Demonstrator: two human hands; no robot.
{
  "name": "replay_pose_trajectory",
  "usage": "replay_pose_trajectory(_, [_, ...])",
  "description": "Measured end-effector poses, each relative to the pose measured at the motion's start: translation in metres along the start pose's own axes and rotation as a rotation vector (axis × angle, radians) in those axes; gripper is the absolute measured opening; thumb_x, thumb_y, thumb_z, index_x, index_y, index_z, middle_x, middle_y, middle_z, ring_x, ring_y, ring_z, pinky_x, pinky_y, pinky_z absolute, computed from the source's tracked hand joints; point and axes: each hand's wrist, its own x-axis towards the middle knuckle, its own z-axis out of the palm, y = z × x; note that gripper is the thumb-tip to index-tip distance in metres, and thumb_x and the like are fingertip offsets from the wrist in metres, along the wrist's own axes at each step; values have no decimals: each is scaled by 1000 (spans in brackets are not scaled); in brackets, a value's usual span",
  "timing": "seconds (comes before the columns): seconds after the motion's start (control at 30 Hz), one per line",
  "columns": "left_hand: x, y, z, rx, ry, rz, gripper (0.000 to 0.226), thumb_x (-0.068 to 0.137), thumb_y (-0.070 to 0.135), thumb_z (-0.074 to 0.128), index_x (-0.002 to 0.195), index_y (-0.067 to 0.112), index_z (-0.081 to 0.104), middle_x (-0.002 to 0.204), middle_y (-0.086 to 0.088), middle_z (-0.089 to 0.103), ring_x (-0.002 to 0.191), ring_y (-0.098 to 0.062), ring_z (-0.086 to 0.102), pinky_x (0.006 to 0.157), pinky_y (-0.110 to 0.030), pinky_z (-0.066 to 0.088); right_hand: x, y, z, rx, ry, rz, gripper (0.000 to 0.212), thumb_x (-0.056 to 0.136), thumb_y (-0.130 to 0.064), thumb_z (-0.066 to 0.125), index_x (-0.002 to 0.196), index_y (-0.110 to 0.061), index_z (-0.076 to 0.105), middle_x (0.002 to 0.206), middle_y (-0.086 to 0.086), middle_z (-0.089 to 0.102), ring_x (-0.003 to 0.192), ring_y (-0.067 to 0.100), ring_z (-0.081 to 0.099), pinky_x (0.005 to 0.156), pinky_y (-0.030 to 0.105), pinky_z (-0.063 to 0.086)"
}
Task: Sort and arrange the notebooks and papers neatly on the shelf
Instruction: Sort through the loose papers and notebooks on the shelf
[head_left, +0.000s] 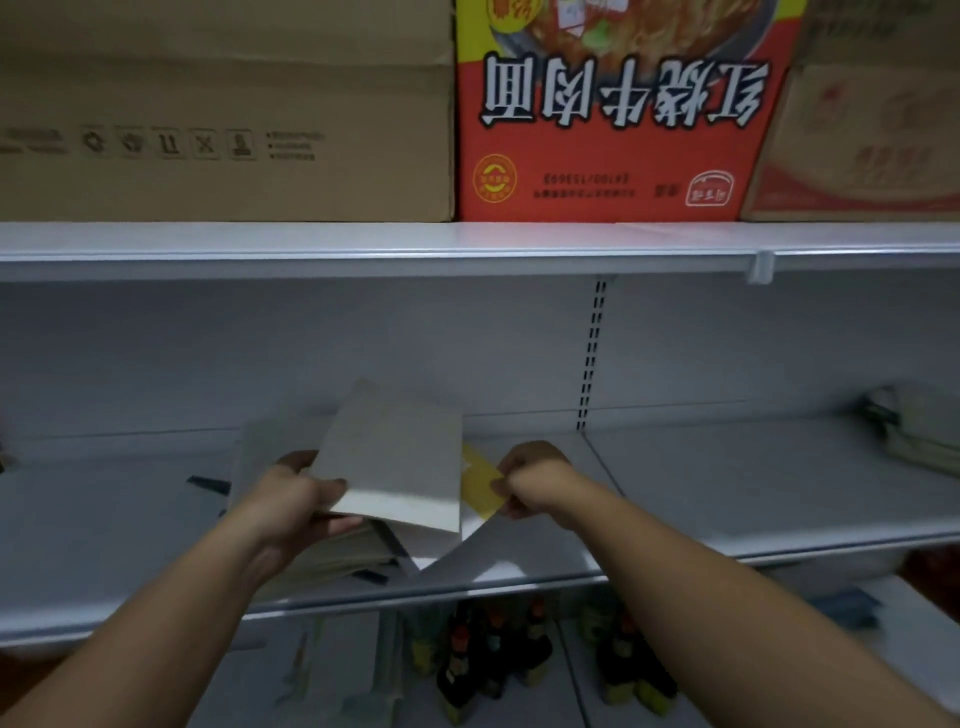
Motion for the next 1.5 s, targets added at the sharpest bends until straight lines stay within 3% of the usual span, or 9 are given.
replay_pose_trajectory(0.3, [21,-66,169,-31,48,-56,42,87,-12,48,125,4,41,121,-19,51,101,-35,55,42,-32,57,-5,137,-161,355,363,160,16,81,8,62,75,-4,53,65,16,56,28,11,55,32,18,45])
replay_pose_trajectory(0.47, [36,-106,179,221,165,-138,47,74,0,60,120,-4,51,119,-26,60,100,-43,60,63,-46,59,6,187,-171,-529,300,114,23,77,-32,66,75,-17,50,79,4,56,74,21,53,64,22,38])
replay_pose_trajectory(0.57, [24,-95,179,614,241,51,58,73,13,68,127,-2,51,126,-20,60,111,-34,59,86,-27,48,7,180,-176,-740,223,107,31,75,-46,60,88,-18,53,105,6,60,98,23,58,73,24,41])
replay_pose_trajectory(0.73, [10,-44,119,1026,279,483,32,80,8,59,110,11,69,122,-9,65,113,-24,59,86,-13,36,18,126,-142,-646,154,-108,38,84,-40,58,117,-21,55,117,3,53,99,18,54,73,21,37])
replay_pose_trajectory(0.87, [10,-2,12,1160,553,331,36,86,20,58,118,5,62,125,-17,61,112,-30,56,91,-22,39,24,61,-63,-506,51,-339,21,83,-35,62,100,-24,60,95,-5,58,97,16,59,76,21,39])
replay_pose_trajectory(0.97, [9,-3,-37,1399,515,32,50,91,38,48,128,6,53,129,-19,56,117,-32,53,98,-31,40,37,17,4,-465,-54,-475,20,84,-29,57,99,-18,64,101,1,65,99,19,60,78,25,44])
replay_pose_trajectory(1.2, [0,-24,-55,1227,568,93,47,88,51,46,67,12,61,56,1,55,64,-23,60,56,-26,39,83,-50,87,-458,-113,-617,46,95,-29,44,135,-5,41,139,13,48,118,20,51,94,27,38])
replay_pose_trajectory(1.4, [7,-13,-67,833,546,-11,37,76,25,72,103,4,58,98,-17,66,89,-32,64,69,-31,52,105,-62,98,-604,-308,-441,50,86,-45,55,121,-8,54,124,12,60,99,22,60,66,23,40])
replay_pose_trajectory(1.5, [4,-3,-67,553,440,-86,8,81,7,64,77,5,57,83,-17,60,64,-23,56,45,-23,50,103,-69,82,-660,-405,-411,44,88,-33,60,122,-6,53,108,-1,54,96,14,53,52,14,36])
